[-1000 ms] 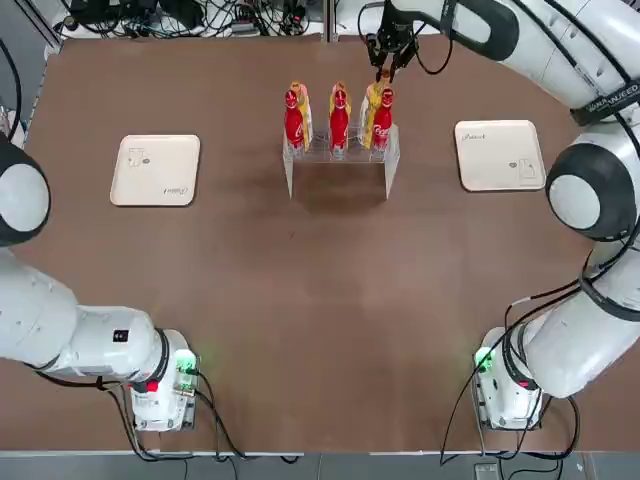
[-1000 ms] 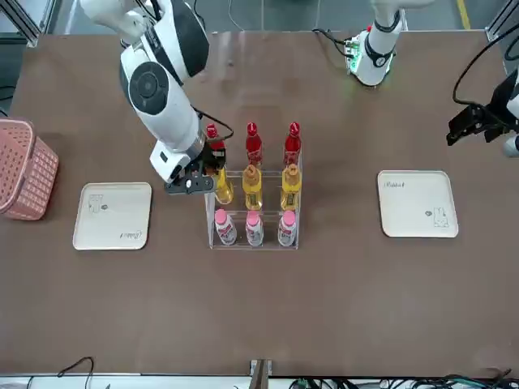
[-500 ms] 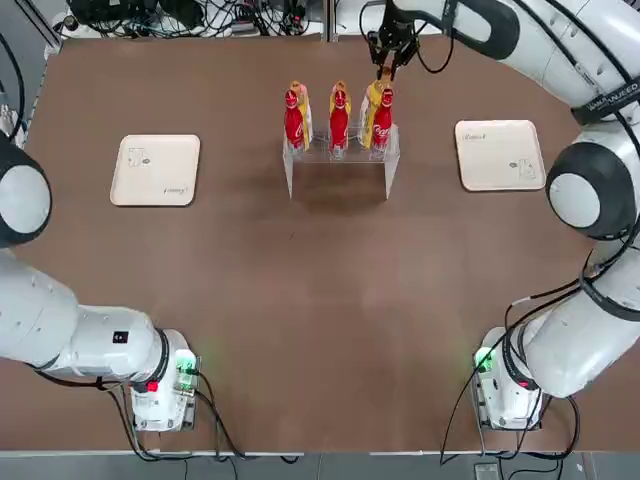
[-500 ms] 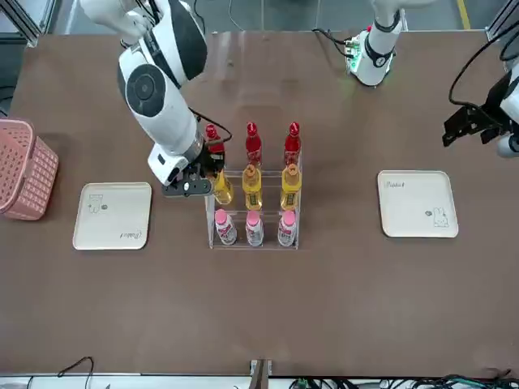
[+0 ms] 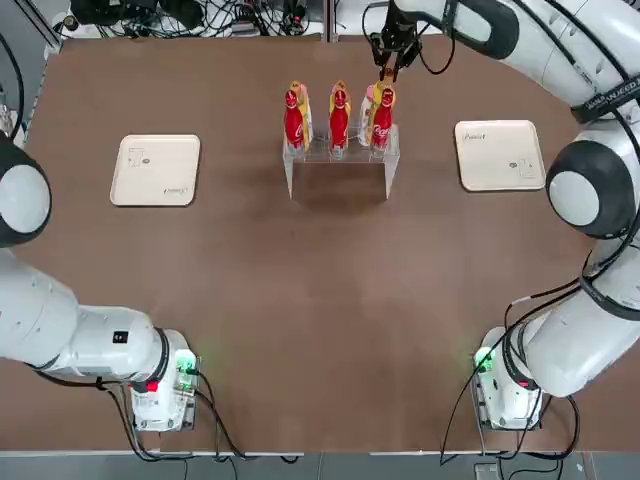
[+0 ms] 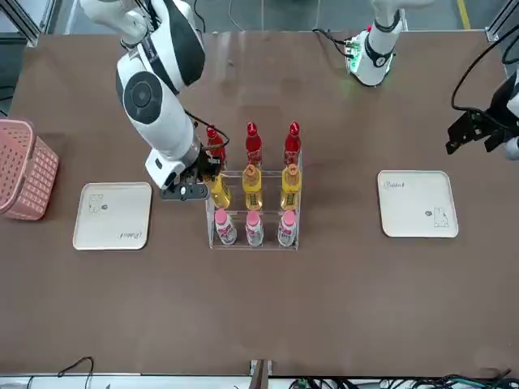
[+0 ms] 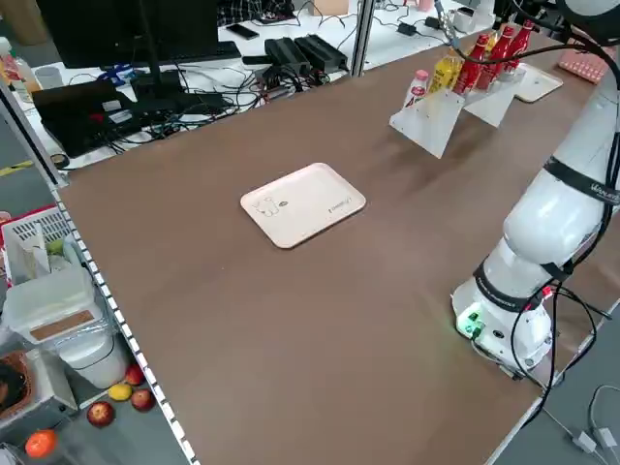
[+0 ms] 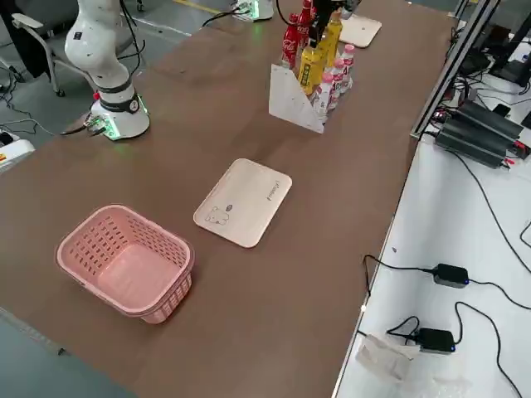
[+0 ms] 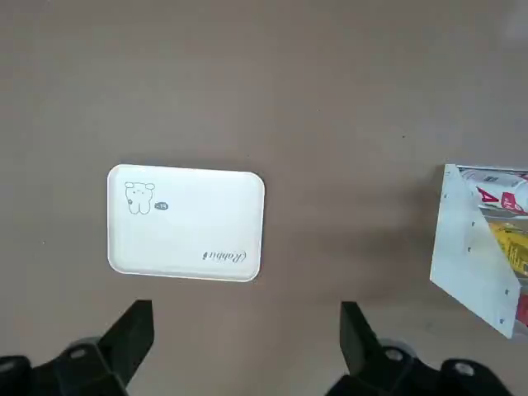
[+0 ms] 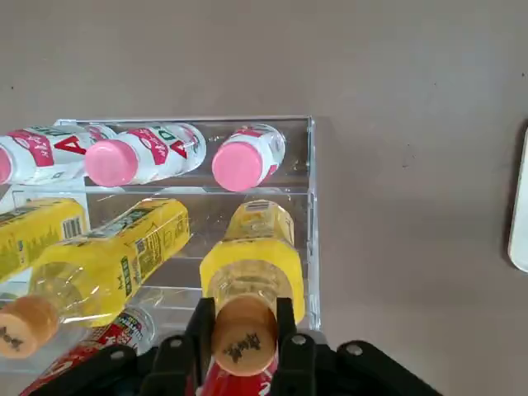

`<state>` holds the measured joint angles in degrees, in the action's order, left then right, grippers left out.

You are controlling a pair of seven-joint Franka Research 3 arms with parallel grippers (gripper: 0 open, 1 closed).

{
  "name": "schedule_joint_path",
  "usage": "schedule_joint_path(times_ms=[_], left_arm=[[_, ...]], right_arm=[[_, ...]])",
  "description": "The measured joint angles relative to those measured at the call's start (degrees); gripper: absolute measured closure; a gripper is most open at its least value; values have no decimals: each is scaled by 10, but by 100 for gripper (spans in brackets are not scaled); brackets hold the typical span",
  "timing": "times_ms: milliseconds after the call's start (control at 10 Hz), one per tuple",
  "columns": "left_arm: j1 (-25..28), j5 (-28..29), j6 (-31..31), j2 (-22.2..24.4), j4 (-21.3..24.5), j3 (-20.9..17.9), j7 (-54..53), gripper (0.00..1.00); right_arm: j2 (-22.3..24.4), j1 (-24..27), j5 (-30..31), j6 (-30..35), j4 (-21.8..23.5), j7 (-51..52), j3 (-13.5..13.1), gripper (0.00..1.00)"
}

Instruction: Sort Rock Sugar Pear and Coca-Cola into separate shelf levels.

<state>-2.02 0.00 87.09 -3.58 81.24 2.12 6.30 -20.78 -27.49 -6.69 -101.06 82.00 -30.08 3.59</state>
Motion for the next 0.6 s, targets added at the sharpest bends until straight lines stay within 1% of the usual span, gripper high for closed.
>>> schedule_joint_path(times_ms=[400,600], left_arm=[[0,0,0,0,0,0,-18,0],[0,0,0,0,0,0,-20,0]], right_arm=[[-2,0,0,-31,22,0,0,66],[-1,0,0,-33,22,-9,0,60]])
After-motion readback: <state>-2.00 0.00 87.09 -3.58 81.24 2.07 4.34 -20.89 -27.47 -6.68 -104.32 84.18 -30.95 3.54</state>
